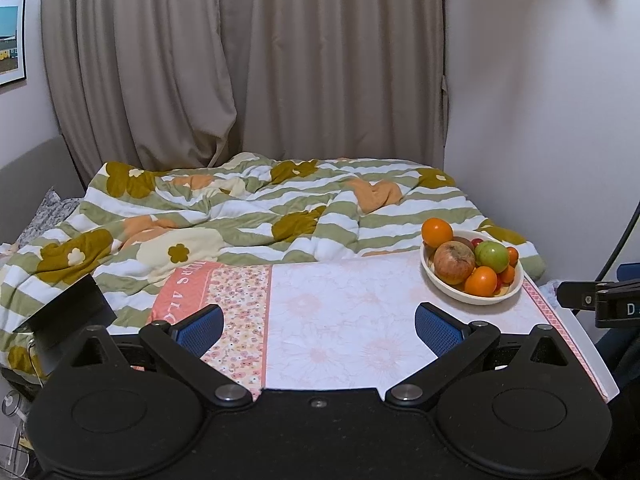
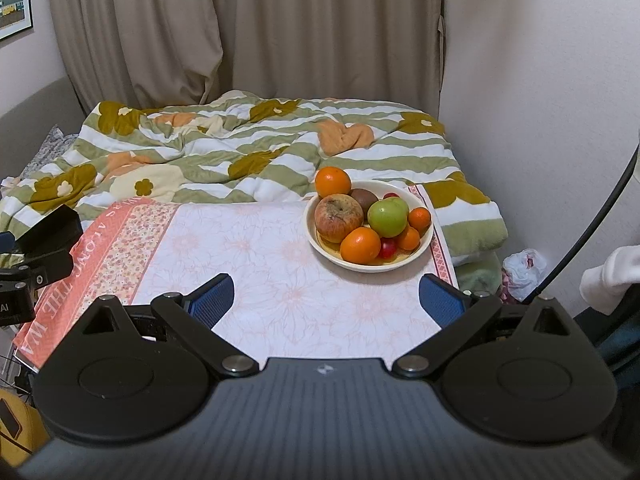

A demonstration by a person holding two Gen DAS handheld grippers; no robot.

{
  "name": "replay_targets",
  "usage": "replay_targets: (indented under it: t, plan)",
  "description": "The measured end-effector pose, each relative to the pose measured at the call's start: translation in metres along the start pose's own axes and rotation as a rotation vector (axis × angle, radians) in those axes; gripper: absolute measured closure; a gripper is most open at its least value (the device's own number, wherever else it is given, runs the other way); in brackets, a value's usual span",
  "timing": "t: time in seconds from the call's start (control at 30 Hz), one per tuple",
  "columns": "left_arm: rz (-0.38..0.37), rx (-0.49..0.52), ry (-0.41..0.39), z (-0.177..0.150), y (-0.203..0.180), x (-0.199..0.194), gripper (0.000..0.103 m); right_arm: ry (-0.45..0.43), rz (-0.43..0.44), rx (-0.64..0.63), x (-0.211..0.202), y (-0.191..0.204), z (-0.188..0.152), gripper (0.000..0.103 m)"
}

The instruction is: Organize fruits

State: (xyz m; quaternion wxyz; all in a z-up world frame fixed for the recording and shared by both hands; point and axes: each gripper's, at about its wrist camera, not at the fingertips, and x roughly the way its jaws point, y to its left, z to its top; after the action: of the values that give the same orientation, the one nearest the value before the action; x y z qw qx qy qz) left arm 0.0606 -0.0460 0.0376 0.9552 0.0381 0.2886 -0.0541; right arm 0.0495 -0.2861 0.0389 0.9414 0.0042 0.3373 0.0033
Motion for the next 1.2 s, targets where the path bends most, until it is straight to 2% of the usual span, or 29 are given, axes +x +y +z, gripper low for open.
replay_targets:
  t: [1.2]
  plan:
    - [0.014, -0.022, -0.015, -0.003, 0.011, -0.007, 0.0, 0.007, 0.004, 0.003, 0.0, 0.002, -0.001, 0.0]
